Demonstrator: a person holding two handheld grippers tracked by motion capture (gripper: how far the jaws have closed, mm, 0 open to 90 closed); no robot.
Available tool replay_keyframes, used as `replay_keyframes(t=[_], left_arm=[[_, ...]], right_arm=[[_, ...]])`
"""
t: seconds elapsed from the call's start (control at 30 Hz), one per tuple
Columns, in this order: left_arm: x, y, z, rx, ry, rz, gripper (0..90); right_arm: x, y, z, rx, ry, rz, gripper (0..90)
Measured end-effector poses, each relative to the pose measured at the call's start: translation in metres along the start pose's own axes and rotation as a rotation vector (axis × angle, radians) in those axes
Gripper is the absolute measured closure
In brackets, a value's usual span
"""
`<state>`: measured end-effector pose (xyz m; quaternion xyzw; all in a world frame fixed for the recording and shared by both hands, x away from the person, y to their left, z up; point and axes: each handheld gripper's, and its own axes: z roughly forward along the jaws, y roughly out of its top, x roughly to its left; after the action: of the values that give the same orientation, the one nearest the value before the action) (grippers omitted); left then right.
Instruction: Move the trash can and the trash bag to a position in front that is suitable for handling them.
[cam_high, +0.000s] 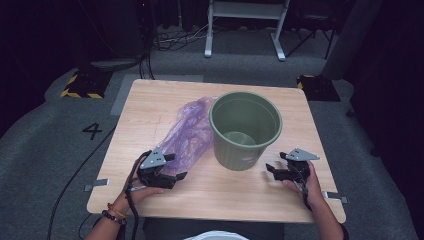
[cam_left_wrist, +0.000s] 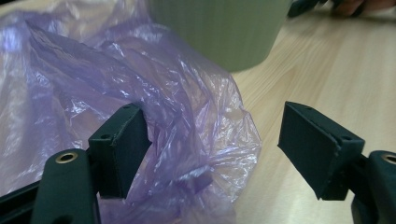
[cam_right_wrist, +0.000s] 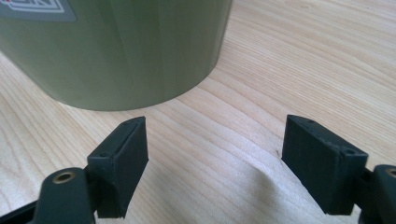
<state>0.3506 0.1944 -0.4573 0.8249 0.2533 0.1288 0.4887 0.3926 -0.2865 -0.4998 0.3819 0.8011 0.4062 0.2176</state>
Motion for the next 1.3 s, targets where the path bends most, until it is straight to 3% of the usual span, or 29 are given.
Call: replay_keyframes(t=[0.07,0.1,0.17,0.2,0.33,0.4,0.47,0.57,0.63,0.73,0.87,0.9,0.97,1.0,1.13,1.23,1.3], left_arm=[[-0.002,-0.001,-0.001,0.011,-0.011,0.011,36.6],[-0.004,-0.002,0.001,0.029,-0.011,0.023,44.5],[-0.006,-0.003,0.007,0.08,0.003,0.05,49.1],[-0.007,-0.004,0.01,0.106,0.014,0.062,57.5],[-0.007,-0.007,0.02,0.142,-0.012,0.049,62.5],[-0.008,-0.007,0.022,0.146,-0.022,0.042,56.8],[-0.007,-0.006,0.024,0.14,-0.011,0.009,38.2],[-0.008,-0.004,0.019,0.094,-0.047,0.01,30.0],[-0.01,-0.002,0.017,0.081,-0.02,0.012,23.0],[-0.008,0.002,0.011,0.051,0.014,0.01,21.7],[0.005,0.005,-0.001,0.033,0.111,-0.018,22.8],[0.01,0.004,-0.003,0.039,0.128,-0.023,24.8],[0.019,0.001,-0.007,0.079,0.174,0.015,28.0],[0.023,0.0,-0.008,0.095,0.181,0.023,34.4],[0.044,-0.004,-0.011,0.131,0.221,-0.021,38.0],[0.057,-0.009,-0.01,0.185,0.292,-0.03,43.4],[0.065,-0.014,-0.009,0.182,0.266,-0.067,45.3]], right_arm=[[-0.001,-0.001,-0.001,0.005,-0.002,-0.004,22.7],[-0.001,-0.001,-0.001,0.006,-0.002,-0.004,22.7],[0.0,-0.002,-0.002,0.009,0.001,-0.006,22.7],[0.0,-0.002,-0.002,0.011,0.0,-0.01,22.7],[0.001,-0.002,-0.002,0.019,-0.002,-0.021,23.1],[0.002,-0.002,-0.002,0.025,0.001,-0.03,23.0],[0.003,-0.003,-0.003,0.027,0.007,-0.039,22.9],[0.003,-0.003,-0.003,0.028,0.014,-0.038,22.9],[0.003,-0.003,-0.003,0.027,0.016,-0.034,22.9],[0.003,-0.003,-0.003,0.029,0.015,-0.034,22.9],[0.003,-0.003,-0.003,0.038,0.011,-0.039,22.9],[0.003,-0.003,-0.003,0.038,0.01,-0.038,22.9],[0.003,-0.003,-0.003,0.036,0.01,-0.038,22.9],[0.003,-0.003,-0.003,0.037,0.012,-0.039,22.9],[0.005,-0.003,-0.002,0.051,0.021,-0.056,23.0],[0.009,-0.003,0.0,0.066,0.021,-0.076,23.0],[0.011,-0.002,0.001,0.079,0.017,-0.094,22.9]])
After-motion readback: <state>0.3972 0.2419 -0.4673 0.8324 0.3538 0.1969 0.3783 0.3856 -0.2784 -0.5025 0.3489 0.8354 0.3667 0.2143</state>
